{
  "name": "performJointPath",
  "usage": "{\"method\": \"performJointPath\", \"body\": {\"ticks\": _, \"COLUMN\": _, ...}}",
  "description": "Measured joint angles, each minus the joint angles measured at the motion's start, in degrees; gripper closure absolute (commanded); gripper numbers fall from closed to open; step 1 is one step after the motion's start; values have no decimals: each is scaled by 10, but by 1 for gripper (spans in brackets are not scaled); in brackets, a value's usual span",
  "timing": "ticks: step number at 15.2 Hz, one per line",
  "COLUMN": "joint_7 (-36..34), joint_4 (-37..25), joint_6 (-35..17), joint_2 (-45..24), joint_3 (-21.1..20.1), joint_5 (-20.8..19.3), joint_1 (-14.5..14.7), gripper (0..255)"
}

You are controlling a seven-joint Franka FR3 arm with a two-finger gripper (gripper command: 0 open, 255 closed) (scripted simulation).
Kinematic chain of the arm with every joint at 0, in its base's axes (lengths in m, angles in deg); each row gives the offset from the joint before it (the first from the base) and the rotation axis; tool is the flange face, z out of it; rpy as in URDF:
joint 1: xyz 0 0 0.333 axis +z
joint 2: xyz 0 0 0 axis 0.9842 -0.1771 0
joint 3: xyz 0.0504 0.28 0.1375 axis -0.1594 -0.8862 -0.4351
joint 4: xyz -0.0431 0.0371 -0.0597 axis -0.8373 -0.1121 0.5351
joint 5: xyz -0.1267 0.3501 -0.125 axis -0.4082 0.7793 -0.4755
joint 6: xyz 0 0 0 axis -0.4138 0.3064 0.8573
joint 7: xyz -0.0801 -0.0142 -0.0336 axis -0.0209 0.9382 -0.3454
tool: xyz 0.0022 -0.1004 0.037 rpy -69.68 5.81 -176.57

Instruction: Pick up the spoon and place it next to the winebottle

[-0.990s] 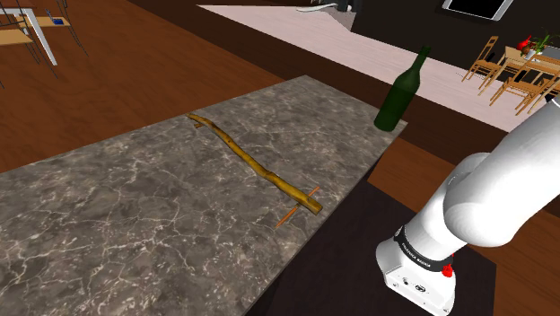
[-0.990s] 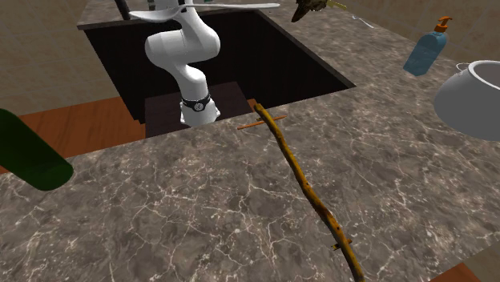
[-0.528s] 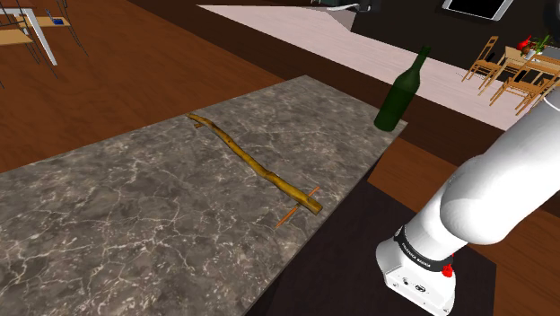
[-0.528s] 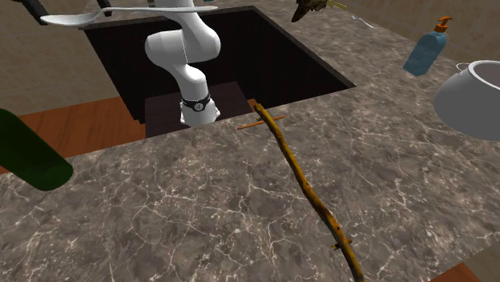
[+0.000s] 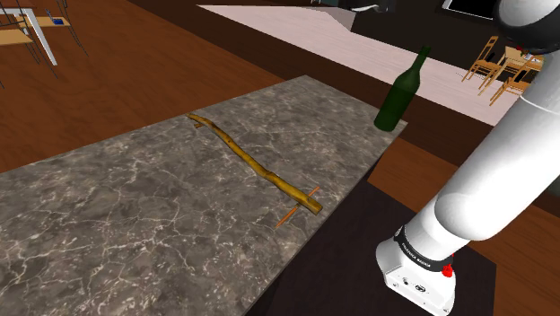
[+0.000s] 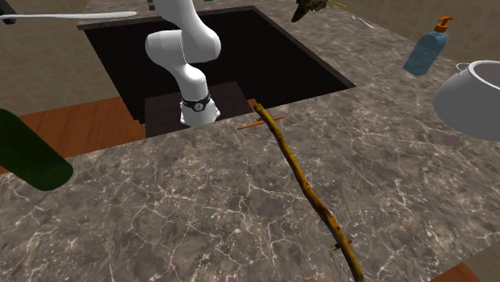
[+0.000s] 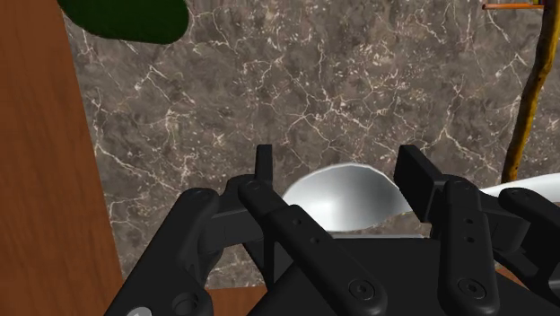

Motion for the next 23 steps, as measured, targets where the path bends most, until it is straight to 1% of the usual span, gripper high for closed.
{"method": "performJointPath", "body": {"ticks": 2, "joint_7": 40, "joint_4": -50, "joint_6": 11, "joint_2": -40, "joint_3": 18, "joint_5": 10, "joint_1": -26, "gripper": 255}}
{"method": "performJointPath", "body": {"ticks": 3, "joint_7": 51, "joint_4": -52, "joint_6": 8, "joint_2": -46, "joint_3": 23, "joint_5": 11, "joint_1": -33, "gripper": 255}}
{"method": "performJointPath", "body": {"ticks": 14, "joint_7": 39, "joint_4": 119, "joint_6": -103, "joint_2": 18, "joint_3": 17, "joint_5": -11, "joint_1": -20, "gripper": 255}}
{"method": "performJointPath", "body": {"ticks": 23, "joint_7": 26, "joint_4": 226, "joint_6": -181, "joint_2": 49, "joint_3": 12, "joint_5": -20, "joint_1": -15, "gripper": 255}}
